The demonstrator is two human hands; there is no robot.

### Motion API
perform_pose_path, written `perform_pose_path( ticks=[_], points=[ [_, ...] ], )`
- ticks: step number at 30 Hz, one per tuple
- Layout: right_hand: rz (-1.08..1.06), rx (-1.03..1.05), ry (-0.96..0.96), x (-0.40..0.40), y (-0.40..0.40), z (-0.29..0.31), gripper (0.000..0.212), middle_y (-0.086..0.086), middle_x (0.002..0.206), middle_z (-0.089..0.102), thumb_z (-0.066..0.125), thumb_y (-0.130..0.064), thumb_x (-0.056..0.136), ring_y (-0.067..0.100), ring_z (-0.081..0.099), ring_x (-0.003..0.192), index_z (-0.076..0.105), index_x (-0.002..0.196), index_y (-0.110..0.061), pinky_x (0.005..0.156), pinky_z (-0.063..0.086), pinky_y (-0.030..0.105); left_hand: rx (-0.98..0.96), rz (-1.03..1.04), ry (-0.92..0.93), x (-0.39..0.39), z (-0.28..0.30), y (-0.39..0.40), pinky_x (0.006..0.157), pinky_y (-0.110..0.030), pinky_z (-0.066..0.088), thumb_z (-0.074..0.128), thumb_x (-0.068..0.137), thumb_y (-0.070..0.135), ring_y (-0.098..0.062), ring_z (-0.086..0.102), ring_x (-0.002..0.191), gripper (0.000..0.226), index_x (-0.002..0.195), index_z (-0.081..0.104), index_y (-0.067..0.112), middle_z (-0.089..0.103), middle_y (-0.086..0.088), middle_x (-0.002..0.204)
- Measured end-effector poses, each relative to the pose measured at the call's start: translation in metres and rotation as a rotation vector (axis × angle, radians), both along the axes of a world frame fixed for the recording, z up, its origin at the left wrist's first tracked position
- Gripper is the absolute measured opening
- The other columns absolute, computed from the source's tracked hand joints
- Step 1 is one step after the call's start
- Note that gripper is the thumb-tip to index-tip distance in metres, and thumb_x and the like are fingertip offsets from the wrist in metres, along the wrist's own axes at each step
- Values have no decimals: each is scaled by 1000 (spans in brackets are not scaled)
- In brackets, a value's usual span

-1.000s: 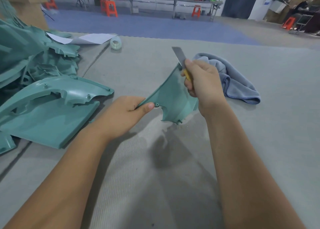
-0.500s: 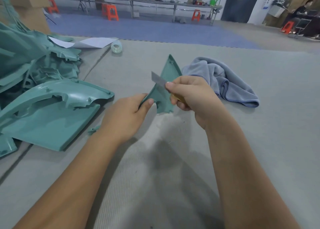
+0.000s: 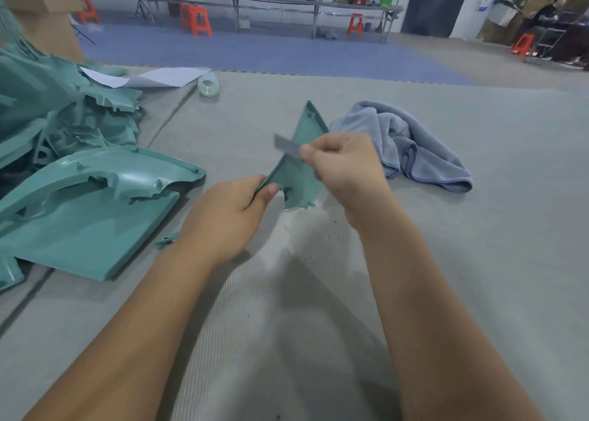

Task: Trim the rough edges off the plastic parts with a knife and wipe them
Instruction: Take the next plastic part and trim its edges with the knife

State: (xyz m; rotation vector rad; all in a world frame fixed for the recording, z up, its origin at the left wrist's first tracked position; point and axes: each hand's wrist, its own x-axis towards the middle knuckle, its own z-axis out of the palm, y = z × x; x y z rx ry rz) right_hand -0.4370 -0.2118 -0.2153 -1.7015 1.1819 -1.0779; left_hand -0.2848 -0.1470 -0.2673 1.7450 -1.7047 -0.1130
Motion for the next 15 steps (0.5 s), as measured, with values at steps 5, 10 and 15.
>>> perform_pose_path(
  ticks=[5, 10, 15],
  points=[
    [-174, -92, -2, -24, -21, 8, 36, -14, 36, 35, 61, -15, 87, 4, 31, 38, 54, 53, -22, 47, 26, 21, -12, -32, -13, -1, 1, 3, 54, -34, 39, 39, 98, 46, -11, 42, 51, 44, 60, 33, 24, 40, 5, 51],
    [-91, 2, -203, -24, -23, 7, 28, -15, 39, 37, 60, -12, 90, 2, 32, 39, 58, 63, -16, 44, 29, 13, -11, -36, 18, 1, 1, 1, 52, -33, 36, 40, 98, 45, -10, 40, 50, 43, 61, 36, 25, 39, 5, 50],
    [133, 48, -193, -9, -13, 6, 22, -11, 41, 41, 60, -13, 94, 1, 33, 36, 61, 72, -10, 39, 27, 9, -3, -35, 29, 0, 0, 3, 52, -33, 33, 40, 98, 45, -12, 39, 49, 41, 62, 39, 25, 38, 5, 49]
  ],
)
